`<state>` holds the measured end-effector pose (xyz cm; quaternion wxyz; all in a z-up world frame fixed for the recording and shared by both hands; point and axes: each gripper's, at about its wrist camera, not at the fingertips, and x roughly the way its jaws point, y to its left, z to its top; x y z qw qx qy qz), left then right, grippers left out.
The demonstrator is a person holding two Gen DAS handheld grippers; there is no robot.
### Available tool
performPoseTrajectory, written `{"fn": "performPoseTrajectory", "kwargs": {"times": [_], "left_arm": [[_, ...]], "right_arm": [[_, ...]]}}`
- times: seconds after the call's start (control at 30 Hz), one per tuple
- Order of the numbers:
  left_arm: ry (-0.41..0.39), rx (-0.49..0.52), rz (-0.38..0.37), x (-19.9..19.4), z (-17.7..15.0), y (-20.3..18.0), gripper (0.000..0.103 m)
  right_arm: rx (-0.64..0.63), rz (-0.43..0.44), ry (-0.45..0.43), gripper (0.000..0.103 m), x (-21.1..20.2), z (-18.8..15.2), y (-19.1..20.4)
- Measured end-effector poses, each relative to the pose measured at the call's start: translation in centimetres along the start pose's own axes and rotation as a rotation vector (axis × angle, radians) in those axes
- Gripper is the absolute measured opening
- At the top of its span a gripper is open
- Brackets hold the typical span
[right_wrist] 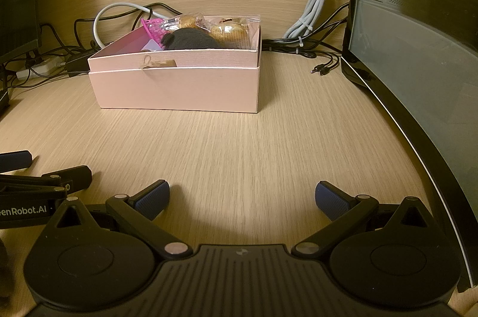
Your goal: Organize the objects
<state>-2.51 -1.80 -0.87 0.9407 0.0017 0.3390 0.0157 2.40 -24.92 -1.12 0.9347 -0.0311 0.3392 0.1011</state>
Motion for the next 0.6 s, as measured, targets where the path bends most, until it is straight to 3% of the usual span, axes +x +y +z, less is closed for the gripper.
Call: {"fn": "performPoseTrajectory", "kwargs": {"times": [0.6], "left_arm": [[-0.001, 0.005, -0.012, -0.15, -0.07, 0.16, 0.101]], "right_arm": [[0.0, 0.0, 0.0, 0.103, 0.02, -0.02, 0.03]]}}
